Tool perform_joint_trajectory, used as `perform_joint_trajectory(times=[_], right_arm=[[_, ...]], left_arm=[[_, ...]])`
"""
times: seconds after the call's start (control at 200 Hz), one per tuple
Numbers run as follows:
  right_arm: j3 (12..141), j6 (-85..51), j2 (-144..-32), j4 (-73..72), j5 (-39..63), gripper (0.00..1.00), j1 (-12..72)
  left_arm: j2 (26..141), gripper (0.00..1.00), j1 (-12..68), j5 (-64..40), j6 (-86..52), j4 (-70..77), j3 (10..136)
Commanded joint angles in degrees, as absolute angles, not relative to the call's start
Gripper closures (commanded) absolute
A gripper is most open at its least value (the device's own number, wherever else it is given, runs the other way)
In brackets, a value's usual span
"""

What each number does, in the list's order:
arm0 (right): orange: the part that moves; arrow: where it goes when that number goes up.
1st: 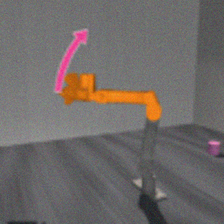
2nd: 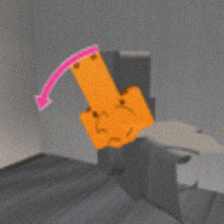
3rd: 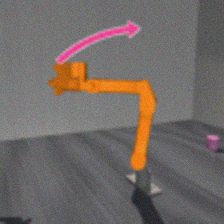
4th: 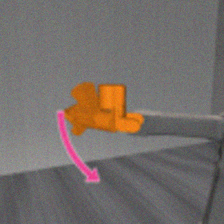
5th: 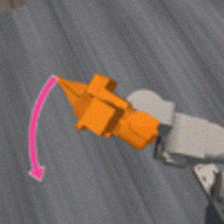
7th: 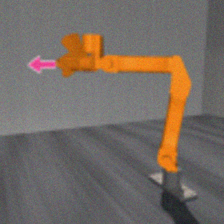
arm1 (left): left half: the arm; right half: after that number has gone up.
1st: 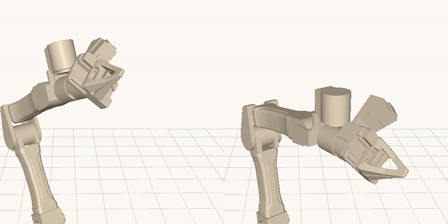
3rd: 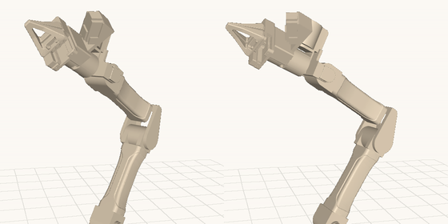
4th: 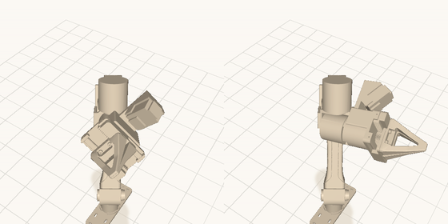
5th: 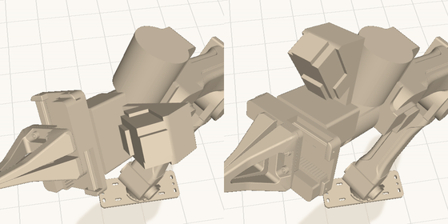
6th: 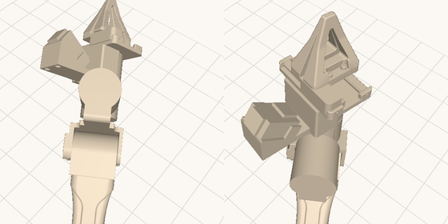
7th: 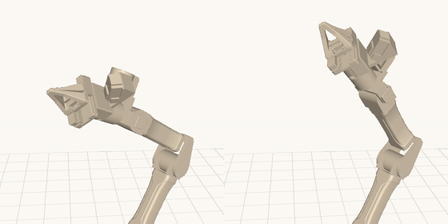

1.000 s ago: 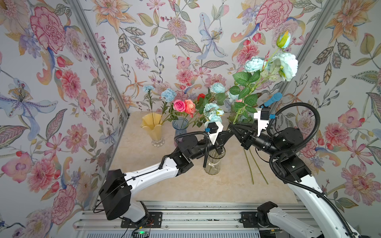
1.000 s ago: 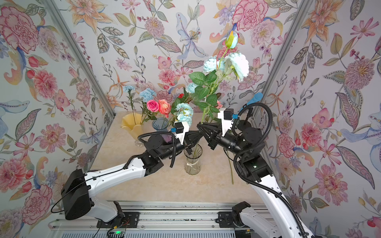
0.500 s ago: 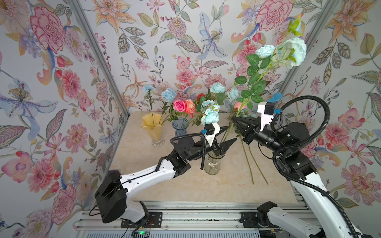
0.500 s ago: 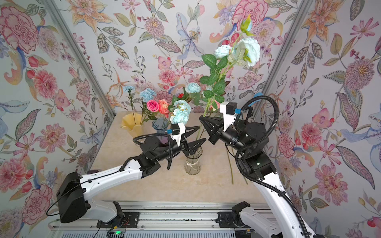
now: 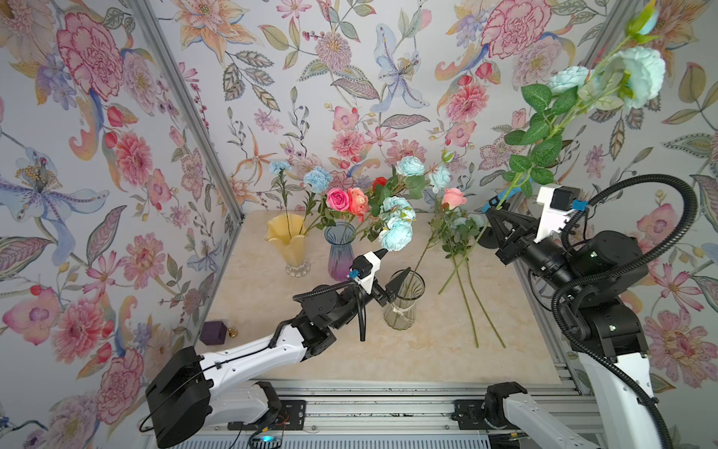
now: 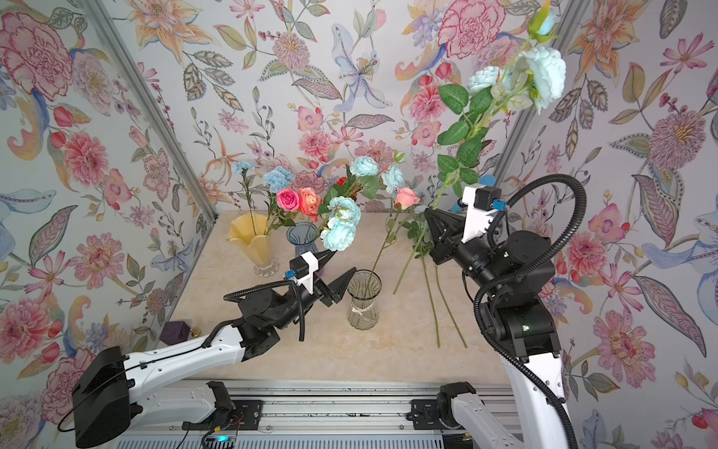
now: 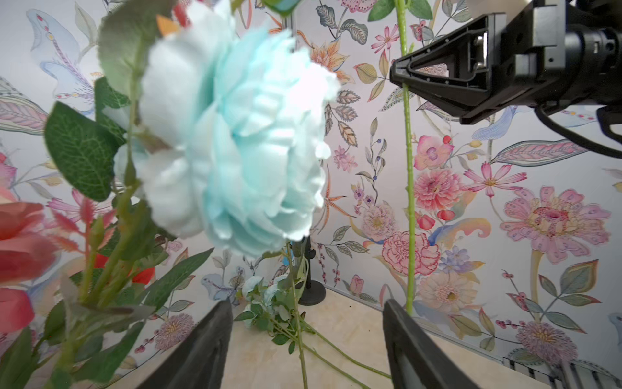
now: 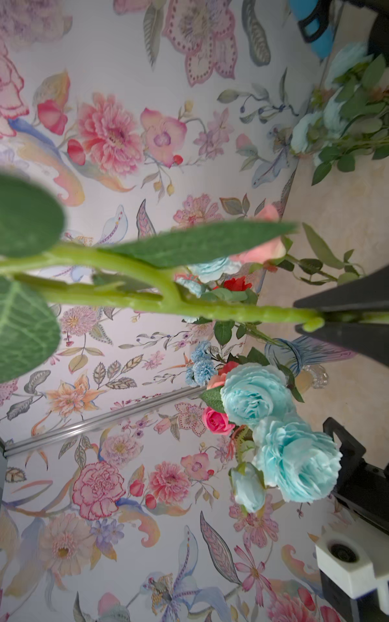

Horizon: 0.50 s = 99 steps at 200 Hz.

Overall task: Pick out blue flowers from the vase
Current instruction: Pick up the flower from the vase, then place the flower at the center of the board.

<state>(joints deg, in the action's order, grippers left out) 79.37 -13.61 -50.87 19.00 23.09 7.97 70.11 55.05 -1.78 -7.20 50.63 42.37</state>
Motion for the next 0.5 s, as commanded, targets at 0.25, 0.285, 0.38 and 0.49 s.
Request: perform_joint_trajectory(times=[0.25, 0.285, 0.38, 0.49], right_arm=[[65.33, -14.40, -52.04, 24.87, 21.50, 1.00, -6.46], [64.67, -13.83, -53.04, 25.00, 21.34, 1.00, -7.02], [63.49, -11.95, -56.65, 25.59, 20.06, 1.00, -7.34], [63.37, -10.63, -62.26, 26.61, 18.92, 1.00, -7.22]], left_arm=[[67.76, 0.28, 55.02, 14.14, -0.65, 52.71, 35.69], [67.30, 0.28, 54.77, 15.02, -0.24, 52.82, 35.14], [65.93, 0.28, 53.99, 15.81, -0.31, 53.59, 33.73], [65.53, 0.28, 53.31, 16.05, -0.84, 54.77, 32.53]])
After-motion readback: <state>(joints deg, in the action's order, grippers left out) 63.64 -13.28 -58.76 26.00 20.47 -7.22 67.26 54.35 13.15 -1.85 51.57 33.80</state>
